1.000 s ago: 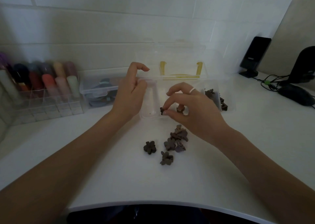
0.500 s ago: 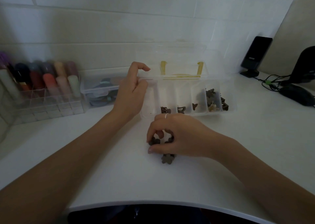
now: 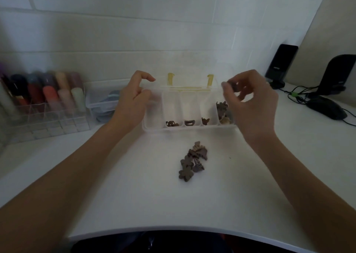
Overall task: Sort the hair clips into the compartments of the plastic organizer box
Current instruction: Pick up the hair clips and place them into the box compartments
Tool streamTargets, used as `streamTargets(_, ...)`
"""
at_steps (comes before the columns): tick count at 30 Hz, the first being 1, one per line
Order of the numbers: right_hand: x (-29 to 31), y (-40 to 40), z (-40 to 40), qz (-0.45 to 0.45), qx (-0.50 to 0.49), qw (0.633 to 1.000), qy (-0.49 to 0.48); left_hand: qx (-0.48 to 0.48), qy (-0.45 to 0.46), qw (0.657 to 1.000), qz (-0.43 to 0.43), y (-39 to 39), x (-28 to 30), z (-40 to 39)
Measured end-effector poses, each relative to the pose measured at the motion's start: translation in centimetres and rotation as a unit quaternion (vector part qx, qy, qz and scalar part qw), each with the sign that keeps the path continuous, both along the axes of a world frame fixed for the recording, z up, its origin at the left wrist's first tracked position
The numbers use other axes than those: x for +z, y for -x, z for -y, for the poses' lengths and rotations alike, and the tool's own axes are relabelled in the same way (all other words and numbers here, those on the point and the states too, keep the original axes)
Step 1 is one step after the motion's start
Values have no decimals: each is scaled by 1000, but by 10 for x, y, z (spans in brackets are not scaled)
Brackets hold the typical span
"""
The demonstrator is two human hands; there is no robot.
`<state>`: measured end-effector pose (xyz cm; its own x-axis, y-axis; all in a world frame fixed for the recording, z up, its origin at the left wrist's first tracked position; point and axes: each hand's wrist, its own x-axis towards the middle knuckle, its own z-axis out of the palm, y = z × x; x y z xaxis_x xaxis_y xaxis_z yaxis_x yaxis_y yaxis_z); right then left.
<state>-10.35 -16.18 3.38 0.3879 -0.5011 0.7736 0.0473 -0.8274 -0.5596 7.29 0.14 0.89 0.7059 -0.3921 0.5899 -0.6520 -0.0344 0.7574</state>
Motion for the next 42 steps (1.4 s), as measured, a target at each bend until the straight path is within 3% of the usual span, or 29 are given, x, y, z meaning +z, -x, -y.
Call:
streamTargets(3, -3, -1, 14, -44, -42, 998, -25, -1, 3, 1000, -1, 1, -1, 1)
streamTargets(7, -20, -5, 17, -180, -83, 976, 88, 0, 3, 1000, 0, 1, -1, 0)
streamTargets(14, -19, -3, 15, -143, -92, 975, 141, 4, 6, 1000, 2, 2, 0, 1)
streamTargets(16, -10, 0, 8, -112, -40, 978, 170, 0, 9, 1000, 8, 3, 0, 0)
streamTargets(18, 4, 6, -1, -173, 96, 971, 137, 0, 11, 1000, 11, 3, -1, -1)
streamTargets(21, 19, 15, -14, -338, 226, 909, 90, 3, 10, 1000, 16, 4, -1, -1)
streamTargets(24, 18, 16, -22, -479, 192, 846, 134, 4, 13, 1000, 15, 4, -1, 0)
streamTargets(26, 17, 15, -23, -526, 176, 822, 132, 4, 16, 1000, 16, 4, -1, 0)
streamTargets(34, 13, 16, -23, -591, 126, 771, 200, 3, 16, 1000, 23, 6, -2, 0)
streamTargets(42, 6, 12, -30, -565, 159, 788, 186, 10, 12, 1000, 26, 7, -1, 0)
